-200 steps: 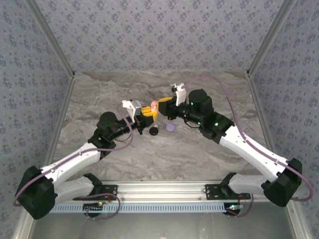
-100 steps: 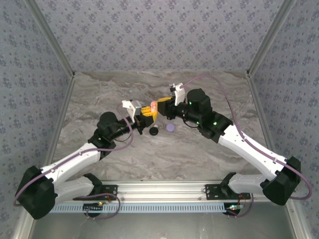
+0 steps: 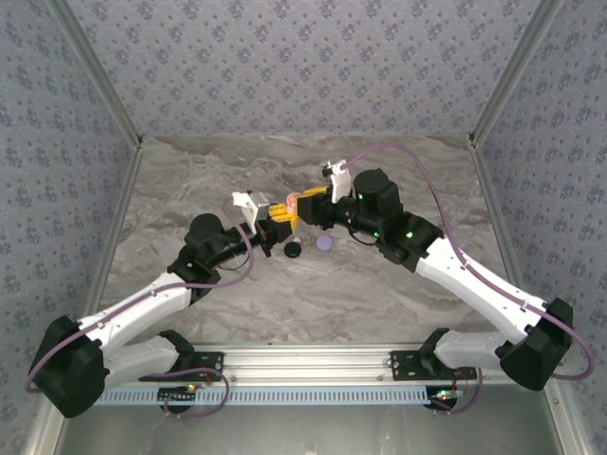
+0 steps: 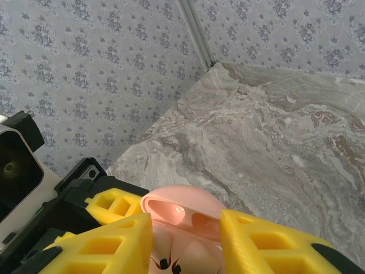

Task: Insert the wireless bluetooth earbuds into the charging case

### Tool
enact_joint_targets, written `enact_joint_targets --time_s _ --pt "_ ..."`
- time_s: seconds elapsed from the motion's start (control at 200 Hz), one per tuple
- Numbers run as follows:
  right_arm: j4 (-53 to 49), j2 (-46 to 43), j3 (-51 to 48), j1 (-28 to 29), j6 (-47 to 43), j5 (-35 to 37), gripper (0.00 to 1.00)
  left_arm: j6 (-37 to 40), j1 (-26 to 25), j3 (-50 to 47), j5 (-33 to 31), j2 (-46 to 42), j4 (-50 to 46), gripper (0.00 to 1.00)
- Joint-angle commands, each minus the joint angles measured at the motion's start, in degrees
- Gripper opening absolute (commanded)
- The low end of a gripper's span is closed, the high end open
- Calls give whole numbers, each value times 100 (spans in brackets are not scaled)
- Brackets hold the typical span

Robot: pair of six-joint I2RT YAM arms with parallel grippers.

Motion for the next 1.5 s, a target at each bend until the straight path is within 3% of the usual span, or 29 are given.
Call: enact_joint_targets --time_s 0.0,0.095,0.235,0.565,1.019,1.339,1.414,1.499 --pt "-292 -27 476 -106 -220 -113 47 5 -48 -26 59 -159 266 0" --pt "-416 -114 557 -339 -297 -369 63 10 -41 -22 85 -177 273 0" --pt "-378 -120 401 -747 -204 -988 100 1 -46 -20 156 -193 283 0" --pt "113 598 416 -772 241 -2907 99 7 -43 -6 185 -195 216 0" --pt "76 196 429 -577 -180 -3134 100 89 -44 -23 27 -221 80 0" --pt "-442 106 318 -544 -432 -2503 100 117 -47 -14 -25 -248 -15 0" --pt "-927 78 470 -538 -668 -1821 100 111 -46 28 -139 -250 -144 0" --pt "-1586 -65 616 -561 -760 -169 100 65 7 105 -289 -205 -403 0"
